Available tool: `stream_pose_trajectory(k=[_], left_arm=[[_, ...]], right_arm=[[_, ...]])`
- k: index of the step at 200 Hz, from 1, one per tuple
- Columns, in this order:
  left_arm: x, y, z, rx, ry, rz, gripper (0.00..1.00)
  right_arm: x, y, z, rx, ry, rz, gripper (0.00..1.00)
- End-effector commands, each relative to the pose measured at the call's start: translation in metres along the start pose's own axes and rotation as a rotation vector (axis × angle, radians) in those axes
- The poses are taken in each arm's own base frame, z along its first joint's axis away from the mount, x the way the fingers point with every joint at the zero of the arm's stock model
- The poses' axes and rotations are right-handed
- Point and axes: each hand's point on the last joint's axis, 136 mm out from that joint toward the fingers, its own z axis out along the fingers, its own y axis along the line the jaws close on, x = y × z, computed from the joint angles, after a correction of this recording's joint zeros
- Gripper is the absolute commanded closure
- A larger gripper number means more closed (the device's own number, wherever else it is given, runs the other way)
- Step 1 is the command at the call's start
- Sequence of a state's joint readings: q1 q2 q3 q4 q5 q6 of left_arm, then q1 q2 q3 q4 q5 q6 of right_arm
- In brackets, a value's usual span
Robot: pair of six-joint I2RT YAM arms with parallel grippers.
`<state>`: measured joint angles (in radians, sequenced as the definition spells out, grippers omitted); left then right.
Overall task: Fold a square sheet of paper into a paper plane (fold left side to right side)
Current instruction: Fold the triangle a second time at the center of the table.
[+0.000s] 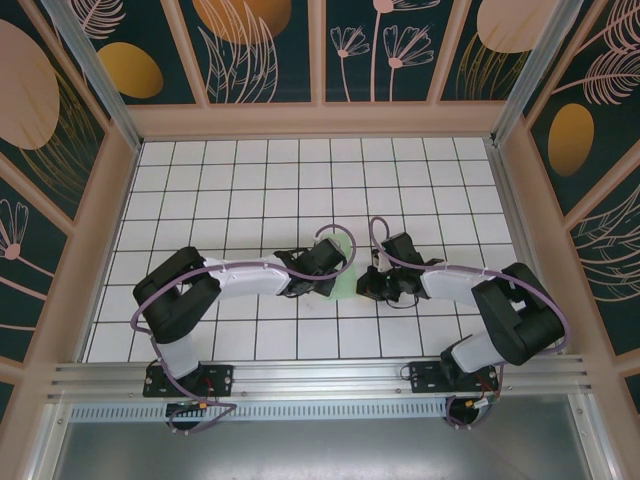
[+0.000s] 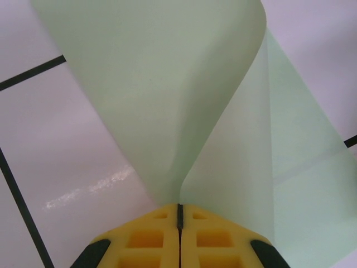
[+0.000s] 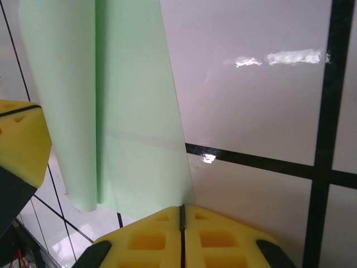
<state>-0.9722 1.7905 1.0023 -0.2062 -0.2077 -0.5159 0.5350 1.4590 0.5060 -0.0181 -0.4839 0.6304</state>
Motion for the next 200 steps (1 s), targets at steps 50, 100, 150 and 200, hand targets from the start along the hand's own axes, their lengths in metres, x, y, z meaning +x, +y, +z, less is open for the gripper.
stream_pose_trajectory(k=[50, 100, 150, 200], left_arm=[[-0.010, 0.002, 0.006, -0.032, -0.012, 0.024, 0.91], [-0.009, 0.003, 0.009, -0.047, -0.007, 0.029, 0.91], [-0.009, 0.006, 0.011, -0.060, -0.004, 0.027, 0.91], [-0.008, 0.006, 0.013, -0.064, -0.005, 0.025, 0.91]], right_arm=[[0.012, -0.025, 0.004, 0.109, 0.040, 0.020, 0.90], [0.012, -0.024, 0.004, 0.107, 0.043, 0.018, 0.90], [0.013, -0.025, 0.004, 0.111, 0.045, 0.019, 0.90], [0.013, -0.026, 0.004, 0.115, 0.047, 0.021, 0.90]])
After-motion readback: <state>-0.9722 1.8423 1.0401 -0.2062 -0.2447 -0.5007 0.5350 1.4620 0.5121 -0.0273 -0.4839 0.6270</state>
